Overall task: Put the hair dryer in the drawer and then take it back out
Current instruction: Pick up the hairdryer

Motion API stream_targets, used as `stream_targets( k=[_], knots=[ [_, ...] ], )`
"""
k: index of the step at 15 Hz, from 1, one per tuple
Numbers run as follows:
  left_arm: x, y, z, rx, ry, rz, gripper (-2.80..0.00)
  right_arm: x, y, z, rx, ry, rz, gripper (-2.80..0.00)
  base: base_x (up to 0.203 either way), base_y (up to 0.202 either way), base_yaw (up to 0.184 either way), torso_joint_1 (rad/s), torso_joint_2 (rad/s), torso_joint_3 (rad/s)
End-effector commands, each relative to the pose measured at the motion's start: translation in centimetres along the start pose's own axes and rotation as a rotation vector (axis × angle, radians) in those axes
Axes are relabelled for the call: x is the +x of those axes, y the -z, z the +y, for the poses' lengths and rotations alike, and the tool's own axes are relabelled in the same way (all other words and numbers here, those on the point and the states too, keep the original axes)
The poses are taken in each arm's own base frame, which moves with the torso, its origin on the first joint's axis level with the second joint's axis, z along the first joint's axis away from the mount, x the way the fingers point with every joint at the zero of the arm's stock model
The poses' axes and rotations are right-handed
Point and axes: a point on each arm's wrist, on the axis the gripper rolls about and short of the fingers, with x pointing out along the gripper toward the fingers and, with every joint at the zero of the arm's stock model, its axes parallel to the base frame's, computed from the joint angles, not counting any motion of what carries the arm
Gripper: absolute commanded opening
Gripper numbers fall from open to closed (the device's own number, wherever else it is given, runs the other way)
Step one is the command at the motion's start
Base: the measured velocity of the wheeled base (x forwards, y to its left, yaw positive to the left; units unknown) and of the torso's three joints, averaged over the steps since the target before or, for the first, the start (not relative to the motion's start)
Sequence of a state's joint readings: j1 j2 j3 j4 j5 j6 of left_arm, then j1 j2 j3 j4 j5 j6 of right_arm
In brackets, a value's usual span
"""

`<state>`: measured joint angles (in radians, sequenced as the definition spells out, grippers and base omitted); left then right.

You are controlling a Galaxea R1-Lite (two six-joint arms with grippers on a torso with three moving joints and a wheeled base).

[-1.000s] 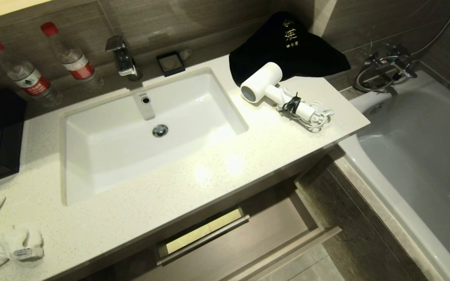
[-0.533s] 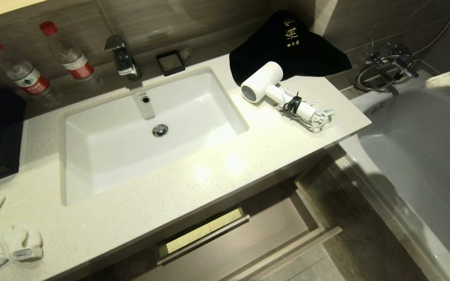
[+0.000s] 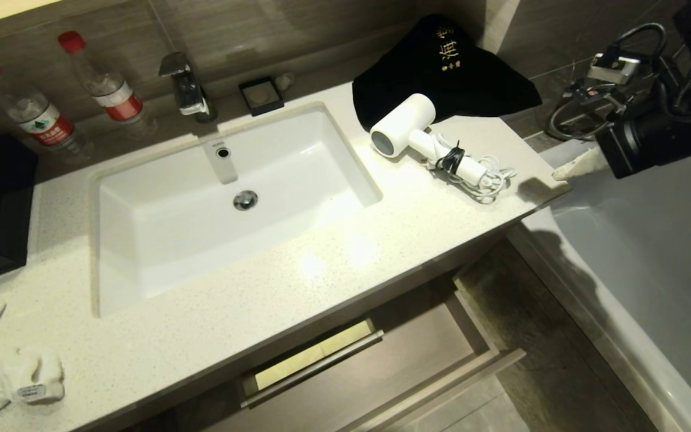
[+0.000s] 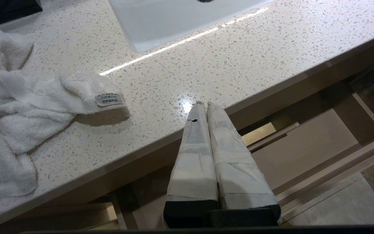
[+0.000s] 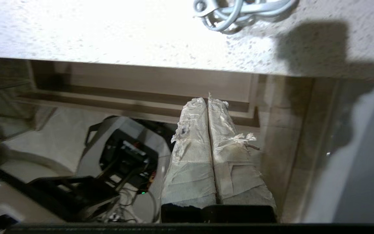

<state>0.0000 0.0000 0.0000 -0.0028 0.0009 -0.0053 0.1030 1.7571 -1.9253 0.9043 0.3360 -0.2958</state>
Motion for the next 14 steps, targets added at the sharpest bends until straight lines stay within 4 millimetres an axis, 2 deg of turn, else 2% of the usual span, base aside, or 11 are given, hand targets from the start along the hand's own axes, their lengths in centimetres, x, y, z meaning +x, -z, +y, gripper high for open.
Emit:
stream_targets(
  k=[1, 3, 4, 7, 10, 14],
  knots=[
    [0.0, 0.0, 0.0, -0.001, -0.001, 0.001, -2.80, 2.0, 0.0, -0.1, -0.059, -0.005, 0.029, -2.80, 0.000, 0.000, 0.000, 0.000, 0.00, 0.000],
    [0.0, 0.0, 0.0, -0.001, 0.001, 0.001, -2.80, 4.2, -0.6, -0.3, -0.148, -0.059, 0.002, -2.80, 0.000, 0.000, 0.000, 0.001, 0.02, 0.010],
    [0.0, 0.0, 0.0, -0.001, -0.001, 0.001, -2.80, 5.0, -0.9, -0.2, -0.175, -0.125, -0.038, 0.00, 0.000, 0.000, 0.000, 0.002, 0.03, 0.022],
    [0.0, 0.0, 0.0, -0.001, 0.000, 0.001, -2.80, 6.9, -1.2, 0.1, -0.353, -0.220, -0.081, 0.00, 0.000, 0.000, 0.000, -0.010, 0.05, 0.027],
    [0.0, 0.0, 0.0, -0.001, 0.001, 0.001, -2.80, 7.7, -1.3, -0.1, -0.373, -0.229, -0.098, 0.00, 0.000, 0.000, 0.000, -0.035, 0.06, 0.034],
    [0.0, 0.0, 0.0, -0.001, -0.001, 0.001, -2.80, 8.6, -2.6, -0.7, -0.426, -0.181, -0.210, 0.00, 0.000, 0.000, 0.000, -0.017, 0.02, 0.014]
  ],
)
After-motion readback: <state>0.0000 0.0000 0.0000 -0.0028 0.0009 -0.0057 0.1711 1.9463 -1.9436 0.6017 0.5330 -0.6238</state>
